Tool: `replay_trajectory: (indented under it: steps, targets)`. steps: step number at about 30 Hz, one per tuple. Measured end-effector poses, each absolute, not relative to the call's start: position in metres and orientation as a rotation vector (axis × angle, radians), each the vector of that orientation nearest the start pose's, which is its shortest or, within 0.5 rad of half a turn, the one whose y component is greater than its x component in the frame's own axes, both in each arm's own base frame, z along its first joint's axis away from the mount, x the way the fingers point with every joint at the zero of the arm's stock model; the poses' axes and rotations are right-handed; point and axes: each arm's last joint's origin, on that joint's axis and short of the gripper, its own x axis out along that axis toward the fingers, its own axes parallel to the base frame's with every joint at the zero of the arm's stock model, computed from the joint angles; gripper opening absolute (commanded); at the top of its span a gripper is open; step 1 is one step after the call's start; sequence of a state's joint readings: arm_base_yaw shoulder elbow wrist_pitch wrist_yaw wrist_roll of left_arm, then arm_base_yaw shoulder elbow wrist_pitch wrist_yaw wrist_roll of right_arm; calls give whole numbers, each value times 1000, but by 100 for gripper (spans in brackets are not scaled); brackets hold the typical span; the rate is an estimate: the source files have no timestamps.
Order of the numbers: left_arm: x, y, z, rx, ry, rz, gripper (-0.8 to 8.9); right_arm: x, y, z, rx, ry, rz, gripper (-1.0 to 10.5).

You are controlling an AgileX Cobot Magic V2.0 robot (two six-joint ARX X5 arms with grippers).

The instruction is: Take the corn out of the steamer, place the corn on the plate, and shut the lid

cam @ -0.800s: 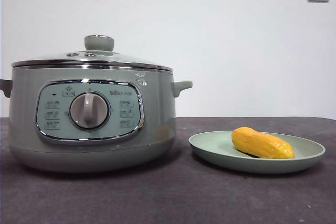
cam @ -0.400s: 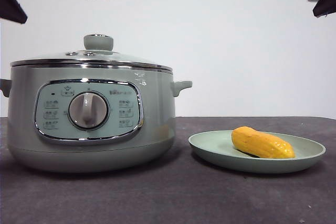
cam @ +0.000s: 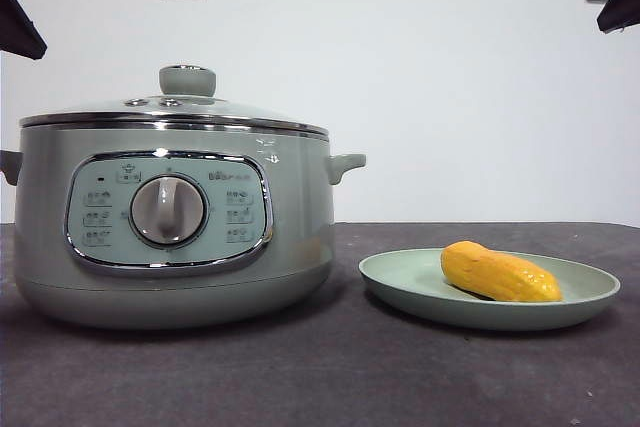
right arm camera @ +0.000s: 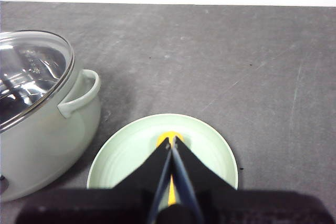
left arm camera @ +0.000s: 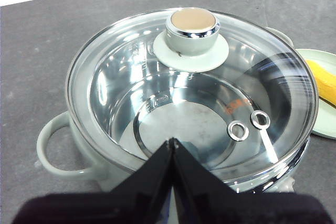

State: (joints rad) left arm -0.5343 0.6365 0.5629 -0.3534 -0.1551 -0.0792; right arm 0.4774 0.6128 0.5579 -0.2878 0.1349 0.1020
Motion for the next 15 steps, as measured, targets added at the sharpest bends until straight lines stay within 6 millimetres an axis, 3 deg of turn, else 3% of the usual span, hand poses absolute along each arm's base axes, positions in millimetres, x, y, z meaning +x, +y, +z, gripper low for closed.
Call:
replay_trajectory:
  steps: [5, 12, 15]
  targets:
    - [121, -66, 263, 73, 420, -349, -4, 129, 62, 269, -3, 345, 322, 3]
    - [83, -31, 285, 27, 194, -235, -4, 129, 62, 269, 0, 345, 321, 3]
    - [74, -20, 285, 6, 124, -145, -4, 129, 62, 270, 0, 345, 322, 3]
